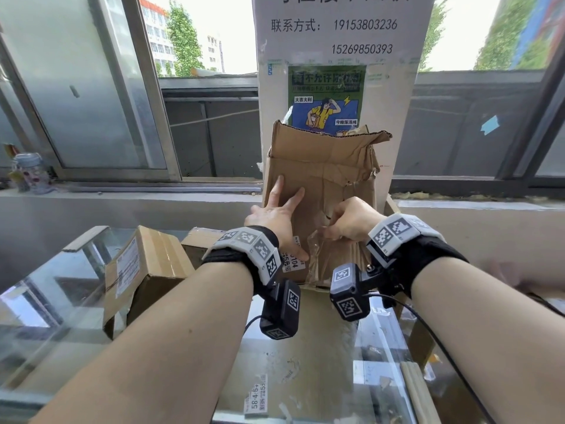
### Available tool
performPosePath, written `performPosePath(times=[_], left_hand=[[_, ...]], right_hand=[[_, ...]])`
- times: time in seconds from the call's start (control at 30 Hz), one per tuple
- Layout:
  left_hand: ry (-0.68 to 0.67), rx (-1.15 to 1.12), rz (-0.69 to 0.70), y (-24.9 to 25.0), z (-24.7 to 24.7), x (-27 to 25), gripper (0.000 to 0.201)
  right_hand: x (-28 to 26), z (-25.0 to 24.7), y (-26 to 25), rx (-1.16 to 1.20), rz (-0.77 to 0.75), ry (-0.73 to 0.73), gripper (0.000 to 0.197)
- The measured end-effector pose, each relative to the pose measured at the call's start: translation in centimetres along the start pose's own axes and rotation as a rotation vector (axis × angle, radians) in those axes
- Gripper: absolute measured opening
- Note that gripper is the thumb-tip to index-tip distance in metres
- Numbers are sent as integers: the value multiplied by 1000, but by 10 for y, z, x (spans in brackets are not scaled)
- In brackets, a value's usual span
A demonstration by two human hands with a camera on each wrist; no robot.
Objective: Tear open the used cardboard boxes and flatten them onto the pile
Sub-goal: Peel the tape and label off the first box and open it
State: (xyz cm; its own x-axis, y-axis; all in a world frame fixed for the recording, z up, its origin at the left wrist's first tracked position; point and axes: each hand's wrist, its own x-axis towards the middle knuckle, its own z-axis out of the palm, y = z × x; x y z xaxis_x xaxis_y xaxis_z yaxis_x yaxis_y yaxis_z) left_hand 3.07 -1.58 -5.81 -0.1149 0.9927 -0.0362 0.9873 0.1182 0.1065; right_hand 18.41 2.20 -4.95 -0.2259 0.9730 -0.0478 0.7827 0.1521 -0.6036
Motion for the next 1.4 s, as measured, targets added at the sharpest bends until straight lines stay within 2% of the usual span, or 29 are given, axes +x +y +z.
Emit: performPosePath(times=[0.23, 0.4, 0.67, 0.8, 0.87, 0.97, 1.03, 1.17, 1.23, 1.3, 1.37, 1.4], left_hand=[[6, -1, 5, -1, 2, -2, 129], [8, -7, 9, -2, 2, -3, 129], [10, -4, 3, -3, 3, -4, 129], [10, -12, 0, -3, 4, -4, 129], [18, -22, 2, -4, 5, -5, 129], [38, -46, 14, -4, 7, -6, 126], [56, -75, 30, -2, 11, -9, 119], [93, -121, 67, 2, 19, -13, 107], [93, -109, 71, 3, 19, -14, 107], [69, -70, 76, 2, 17, -15, 114], [31, -29, 79, 1, 15, -16, 126], [12, -14, 77, 1, 14, -17, 130]], right_hand=[[-4, -4, 3, -32, -74, -86, 27], [-5, -4, 3, -75, -51, -153, 37], [-9, -10, -1, -134, -17, -260, 24], [-15, -11, -3, -167, 7, -289, 24], [-14, -9, -3, -167, 28, -264, 28], [-14, -8, 2, -142, 44, -168, 50], [-15, -8, 6, -87, 62, -113, 56], [-21, -6, 7, -51, 62, -1, 50], [-25, -7, 6, -3, 29, -12, 46], [-26, -6, 6, 5, -2, -46, 35], [-24, -3, 4, 3, -12, -5, 16], [-22, -1, 4, 10, -14, 33, 22]])
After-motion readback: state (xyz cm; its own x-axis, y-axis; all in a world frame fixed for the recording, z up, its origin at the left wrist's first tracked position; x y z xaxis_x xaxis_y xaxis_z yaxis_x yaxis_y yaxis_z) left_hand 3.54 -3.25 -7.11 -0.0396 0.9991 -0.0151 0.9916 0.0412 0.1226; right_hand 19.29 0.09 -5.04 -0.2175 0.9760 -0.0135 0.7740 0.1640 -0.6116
